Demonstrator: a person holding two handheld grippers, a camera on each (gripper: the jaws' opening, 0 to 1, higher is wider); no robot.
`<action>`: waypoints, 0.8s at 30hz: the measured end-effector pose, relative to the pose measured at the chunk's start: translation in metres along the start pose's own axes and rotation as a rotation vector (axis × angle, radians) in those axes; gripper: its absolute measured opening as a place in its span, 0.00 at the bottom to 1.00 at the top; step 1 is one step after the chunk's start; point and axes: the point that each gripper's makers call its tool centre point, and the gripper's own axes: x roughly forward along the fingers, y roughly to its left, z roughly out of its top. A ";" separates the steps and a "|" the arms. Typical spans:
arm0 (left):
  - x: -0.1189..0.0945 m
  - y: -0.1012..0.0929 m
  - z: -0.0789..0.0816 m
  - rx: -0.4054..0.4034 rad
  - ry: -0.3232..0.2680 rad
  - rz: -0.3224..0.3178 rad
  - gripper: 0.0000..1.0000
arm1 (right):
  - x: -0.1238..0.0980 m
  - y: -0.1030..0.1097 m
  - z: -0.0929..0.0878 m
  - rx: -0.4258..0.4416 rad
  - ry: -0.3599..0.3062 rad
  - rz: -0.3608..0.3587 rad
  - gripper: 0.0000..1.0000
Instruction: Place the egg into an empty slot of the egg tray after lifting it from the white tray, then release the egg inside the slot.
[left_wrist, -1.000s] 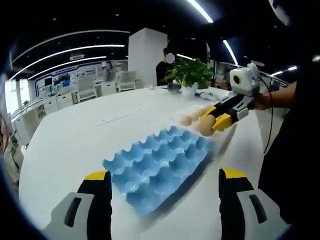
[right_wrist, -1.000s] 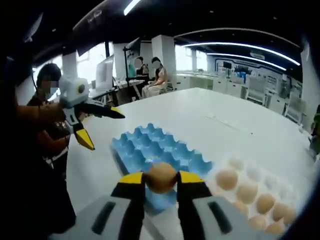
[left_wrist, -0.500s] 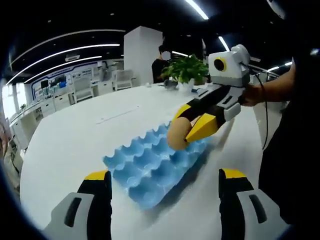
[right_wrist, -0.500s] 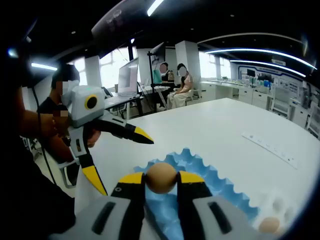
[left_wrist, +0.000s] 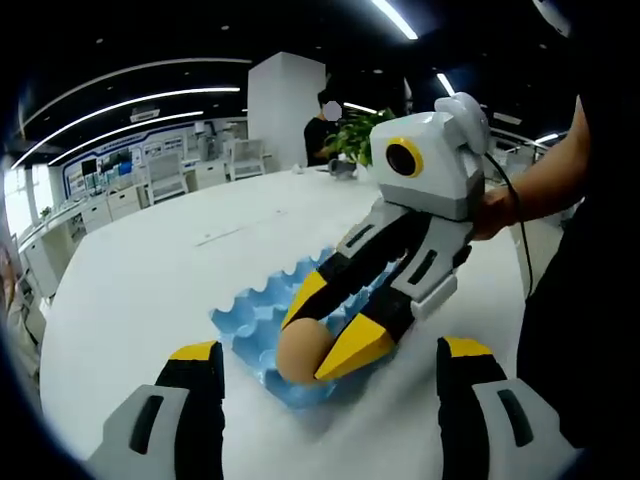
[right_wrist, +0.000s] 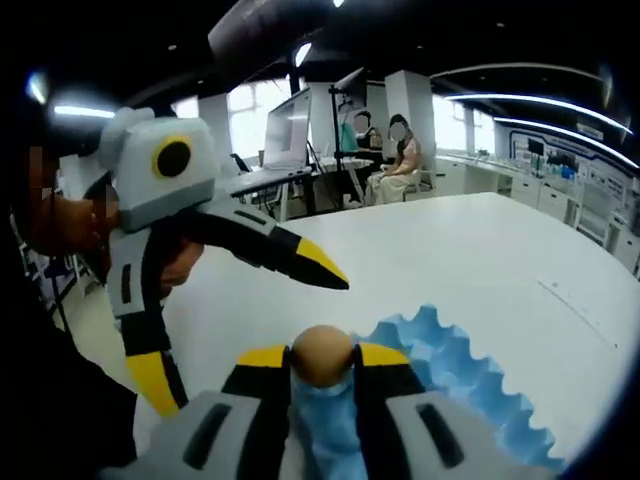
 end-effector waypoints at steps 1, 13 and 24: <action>0.000 0.001 0.000 0.001 -0.001 0.006 0.89 | 0.001 0.000 -0.001 -0.006 0.003 0.000 0.24; 0.000 0.000 0.002 0.002 -0.007 -0.004 0.88 | 0.013 0.004 -0.016 -0.151 0.089 0.022 0.24; -0.003 -0.001 0.002 -0.008 -0.016 0.001 0.88 | 0.016 0.007 -0.022 -0.231 0.119 0.038 0.25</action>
